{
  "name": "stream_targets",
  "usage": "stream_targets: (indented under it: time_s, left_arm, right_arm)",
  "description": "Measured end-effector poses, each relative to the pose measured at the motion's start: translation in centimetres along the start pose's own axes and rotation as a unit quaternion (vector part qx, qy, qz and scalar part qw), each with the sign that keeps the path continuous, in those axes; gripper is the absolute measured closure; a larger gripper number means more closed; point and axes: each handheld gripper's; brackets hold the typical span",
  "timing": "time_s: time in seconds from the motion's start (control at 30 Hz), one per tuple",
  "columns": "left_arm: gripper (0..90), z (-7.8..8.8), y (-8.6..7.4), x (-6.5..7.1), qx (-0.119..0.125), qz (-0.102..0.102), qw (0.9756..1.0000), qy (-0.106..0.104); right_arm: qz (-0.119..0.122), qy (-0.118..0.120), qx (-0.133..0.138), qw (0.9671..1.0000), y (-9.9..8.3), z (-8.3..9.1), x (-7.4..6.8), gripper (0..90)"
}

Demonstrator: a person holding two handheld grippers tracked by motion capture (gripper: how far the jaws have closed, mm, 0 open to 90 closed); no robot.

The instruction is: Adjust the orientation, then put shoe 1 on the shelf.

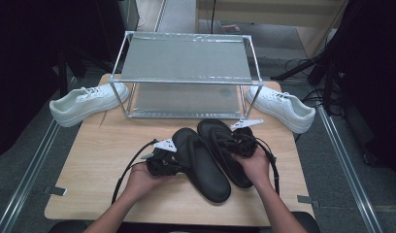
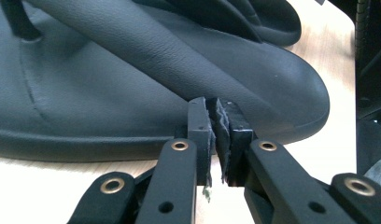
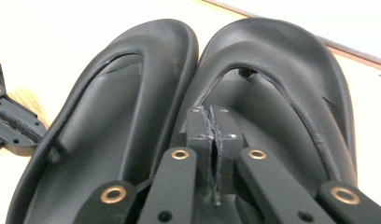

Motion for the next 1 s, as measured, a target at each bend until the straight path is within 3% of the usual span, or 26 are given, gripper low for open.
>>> stream_targets:
  time_s: [0.07,0.17,0.37,0.57,1.0]
  left_arm:
    - [82.6,0.5,0.0,-0.2,0.003,0.002,1.0000,0.003]
    - [79.5,1.3,0.0,-0.7,0.007,0.015,0.9999,0.003]
    - [72.2,2.7,-0.2,-1.3,0.008,0.026,0.9995,0.016]
    - [63.3,4.1,-0.3,-2.1,0.015,0.035,0.9988,0.029]
    - [51.7,5.8,-0.3,-4.2,0.022,0.050,0.9969,0.057]
  right_arm:
    - [0.004,-0.003,0.005,1.0000,0.0,0.2,0.1,79.0]
    - [0.020,-0.008,0.016,0.9996,-0.3,0.4,0.2,75.2]
    - [0.023,-0.002,0.039,0.9990,-0.6,0.9,-0.1,67.8]
    - [0.022,0.013,0.050,0.9984,-1.0,1.6,-0.6,63.6]
    - [0.012,0.014,0.069,0.9974,-2.0,2.3,-2.1,48.5]
Point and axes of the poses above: each handheld gripper's, and its own axes: z roughly backward along the jaws, y roughly out of its top, x roughly to its right, and after that the axes turned 7 degrees about y, right-handed
